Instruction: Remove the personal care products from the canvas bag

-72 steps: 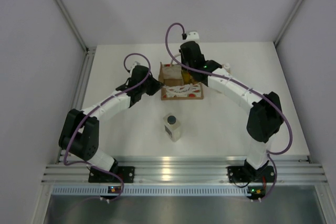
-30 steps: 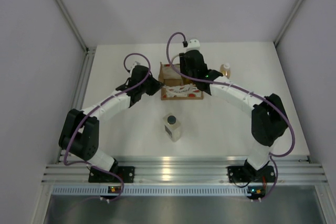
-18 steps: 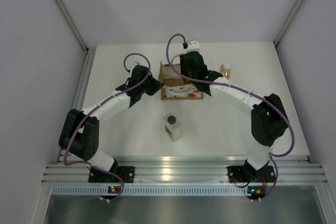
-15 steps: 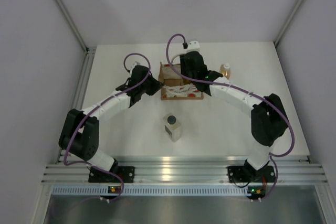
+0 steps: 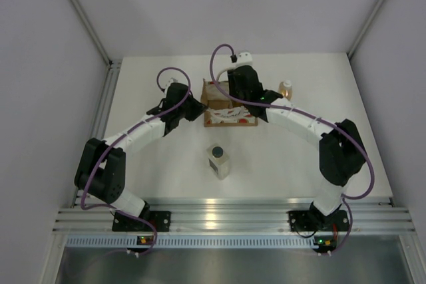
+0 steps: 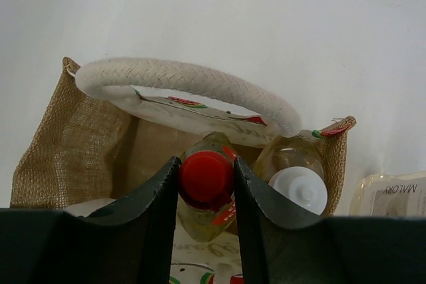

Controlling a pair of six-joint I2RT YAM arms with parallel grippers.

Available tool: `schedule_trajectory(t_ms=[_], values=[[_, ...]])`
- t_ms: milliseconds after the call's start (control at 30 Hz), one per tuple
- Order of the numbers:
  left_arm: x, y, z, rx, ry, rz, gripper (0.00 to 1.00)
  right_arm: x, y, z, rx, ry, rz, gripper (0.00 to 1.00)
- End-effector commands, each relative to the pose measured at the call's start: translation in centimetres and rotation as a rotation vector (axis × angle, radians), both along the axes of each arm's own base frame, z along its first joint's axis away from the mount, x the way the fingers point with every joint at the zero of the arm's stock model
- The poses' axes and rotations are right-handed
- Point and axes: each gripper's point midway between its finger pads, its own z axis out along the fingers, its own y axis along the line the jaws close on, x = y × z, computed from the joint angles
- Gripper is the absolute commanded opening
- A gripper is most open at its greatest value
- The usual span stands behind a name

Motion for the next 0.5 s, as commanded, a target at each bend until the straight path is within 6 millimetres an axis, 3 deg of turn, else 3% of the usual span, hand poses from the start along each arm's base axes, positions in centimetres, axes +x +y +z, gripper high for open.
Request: schedule_trajectory(t_ms=[0, 467], values=[[1.0, 0.2, 2.2, -0.018, -0.052, 0.011, 0.00, -0.4, 0.7, 7.8, 0.095, -0.146, 0.029, 0.00], [0.9, 0.3, 2.4, -0.019, -0.057, 0.014, 0.00, -2.8, -0.1, 15.1, 0.141, -0.249, 0.076, 0.00]])
